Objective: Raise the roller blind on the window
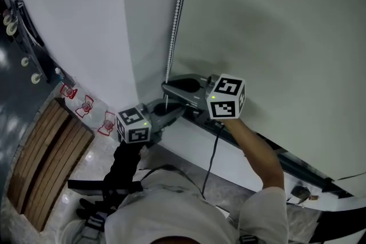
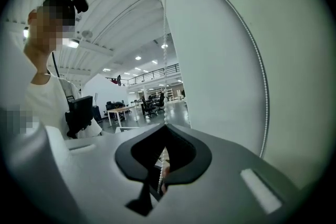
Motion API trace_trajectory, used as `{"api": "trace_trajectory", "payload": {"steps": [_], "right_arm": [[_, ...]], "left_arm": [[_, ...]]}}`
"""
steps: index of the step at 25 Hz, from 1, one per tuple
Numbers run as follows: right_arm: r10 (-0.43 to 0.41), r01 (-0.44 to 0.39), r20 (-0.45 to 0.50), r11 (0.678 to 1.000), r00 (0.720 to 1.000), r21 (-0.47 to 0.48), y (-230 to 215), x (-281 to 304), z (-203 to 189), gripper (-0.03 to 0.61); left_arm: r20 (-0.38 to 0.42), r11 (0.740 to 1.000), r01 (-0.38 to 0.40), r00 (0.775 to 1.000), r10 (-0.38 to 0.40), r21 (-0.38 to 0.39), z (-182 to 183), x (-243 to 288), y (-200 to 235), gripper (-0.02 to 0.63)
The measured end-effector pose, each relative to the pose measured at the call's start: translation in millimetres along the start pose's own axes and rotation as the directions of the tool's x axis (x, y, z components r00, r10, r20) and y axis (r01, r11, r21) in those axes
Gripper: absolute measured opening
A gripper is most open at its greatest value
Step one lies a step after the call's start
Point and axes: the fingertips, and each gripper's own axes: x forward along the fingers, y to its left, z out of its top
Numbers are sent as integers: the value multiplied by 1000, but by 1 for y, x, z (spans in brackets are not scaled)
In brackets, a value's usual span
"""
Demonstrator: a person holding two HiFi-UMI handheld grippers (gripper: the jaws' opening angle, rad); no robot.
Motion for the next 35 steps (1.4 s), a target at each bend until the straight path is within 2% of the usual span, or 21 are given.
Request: {"api": "trace_trajectory", "payload": {"steps": [7, 10, 11, 14, 19, 23, 29, 35], "right_arm": [[-13, 11, 78, 999, 997, 32, -9, -4, 8, 8], [-1, -2, 118, 1000, 993, 31, -11, -8, 24, 85], [0, -3, 138, 1000, 990, 22, -12, -9, 34, 113], [-1, 8, 197, 999, 980, -37, -13, -14, 80, 134], [35, 9, 289, 988, 957, -152, -1, -23, 176, 136], [51, 31, 331, 971, 942, -236, 8, -30, 230, 133], [45, 71, 405, 961, 913, -266, 1, -49, 285, 121], [63, 65, 445, 962, 893, -265, 4, -54, 295, 94]], "left_arm": [[13, 1000, 2, 1000, -2, 7, 4, -1, 0, -2], [13, 1000, 0, 1000, -1, 8, 5, -2, 1, -2], [12, 1000, 1, 1000, -1, 8, 4, -2, 1, -2], [9, 1000, 4, 1000, -4, 6, 3, -1, 0, -2], [5, 1000, 7, 1000, -7, 5, -1, -1, -2, -2], [5, 1000, 6, 1000, -6, 3, -1, -1, -1, -2], [6, 1000, 0, 1000, 0, -2, 2, -1, 0, -2], [2, 1000, 2, 1000, -2, 3, -8, -7, 2, -2]]}}
